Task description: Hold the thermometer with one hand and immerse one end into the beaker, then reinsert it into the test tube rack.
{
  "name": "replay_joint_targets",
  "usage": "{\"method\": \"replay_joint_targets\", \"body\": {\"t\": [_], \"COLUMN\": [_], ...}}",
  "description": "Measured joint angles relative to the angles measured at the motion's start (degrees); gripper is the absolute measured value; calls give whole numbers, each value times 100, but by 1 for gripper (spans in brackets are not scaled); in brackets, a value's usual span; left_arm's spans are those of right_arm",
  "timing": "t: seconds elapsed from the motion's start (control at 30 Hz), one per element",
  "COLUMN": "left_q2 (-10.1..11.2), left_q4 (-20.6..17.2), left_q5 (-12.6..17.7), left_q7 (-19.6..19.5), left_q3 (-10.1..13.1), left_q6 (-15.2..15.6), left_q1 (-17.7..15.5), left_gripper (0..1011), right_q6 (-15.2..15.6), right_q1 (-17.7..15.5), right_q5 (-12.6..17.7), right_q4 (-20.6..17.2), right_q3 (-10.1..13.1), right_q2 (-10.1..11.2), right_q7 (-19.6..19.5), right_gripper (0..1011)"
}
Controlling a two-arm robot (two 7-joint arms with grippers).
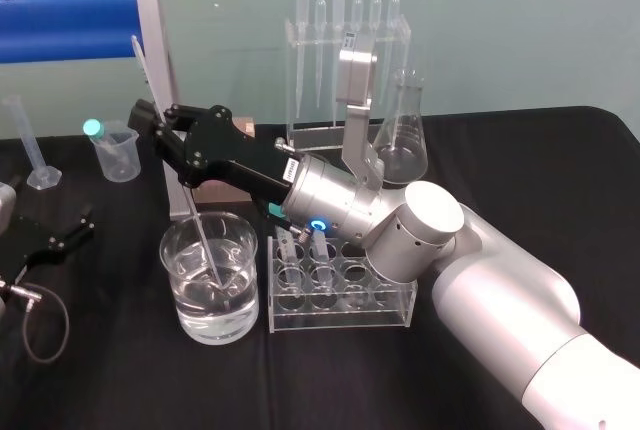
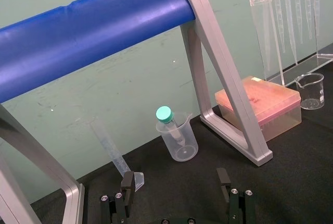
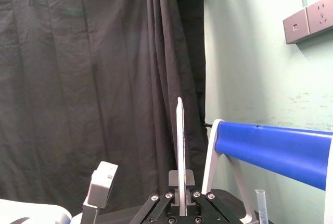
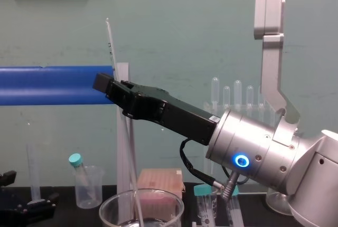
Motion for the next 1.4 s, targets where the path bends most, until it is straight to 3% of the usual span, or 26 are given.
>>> {"method": "replay_joint_targets", "body": {"t": [1.4], "left_q2": [0], "left_q4": [0], "left_q5": [0], "left_q7": [0], "left_q3": [0], "left_q6": [0], "left_q1": [0], "left_gripper": [1008], "right_q6": [0], "right_q1": [0], "right_q5": [0], "right_q4": [0], "right_q3": [0], "right_q2": [0], "right_q7": [0], "right_gripper": [56]}}
